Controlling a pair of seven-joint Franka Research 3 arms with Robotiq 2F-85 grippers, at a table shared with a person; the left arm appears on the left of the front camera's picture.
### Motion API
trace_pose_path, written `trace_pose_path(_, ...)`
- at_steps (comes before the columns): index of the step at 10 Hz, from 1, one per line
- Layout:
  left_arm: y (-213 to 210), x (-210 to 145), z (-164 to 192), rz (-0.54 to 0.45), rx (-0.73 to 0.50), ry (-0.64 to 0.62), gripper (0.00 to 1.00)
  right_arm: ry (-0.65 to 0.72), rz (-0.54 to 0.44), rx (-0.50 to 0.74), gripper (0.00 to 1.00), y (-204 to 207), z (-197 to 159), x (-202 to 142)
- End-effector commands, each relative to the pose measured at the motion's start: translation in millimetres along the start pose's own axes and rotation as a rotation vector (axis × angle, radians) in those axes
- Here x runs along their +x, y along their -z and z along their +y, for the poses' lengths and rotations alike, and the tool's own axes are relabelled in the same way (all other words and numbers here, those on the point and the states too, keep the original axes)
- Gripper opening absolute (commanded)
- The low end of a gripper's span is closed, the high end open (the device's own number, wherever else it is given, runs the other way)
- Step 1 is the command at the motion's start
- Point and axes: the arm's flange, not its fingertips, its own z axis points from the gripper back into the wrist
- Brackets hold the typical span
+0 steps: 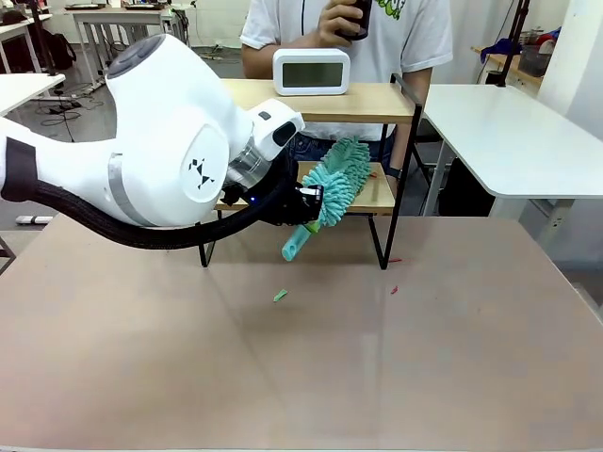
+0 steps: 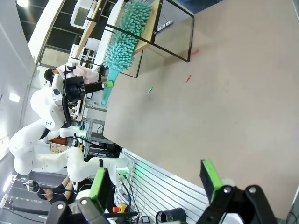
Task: Clean the shelf.
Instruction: Clean the remaining tier of the Shelf with the Duster once objects are removed.
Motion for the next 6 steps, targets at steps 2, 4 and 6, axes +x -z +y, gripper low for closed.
trace_pose_path(2, -20, -5, -10, 0.086, -0.075, 0.146, 0.12, -0.026, -0.02, 0.017, 1.0, 0, 2, 3)
trace_pose_path(4, -45, -16, -5, 0.103, -0.098, 0.196, 0.12, -0.026, -0.02, 0.017, 1.0, 0, 2, 3)
trace_pose_path(6, -79, -37, 10, 0.097, -0.043, 0.208, 0.12, -0.026, -0.02, 0.017, 1.0, 0, 2, 3)
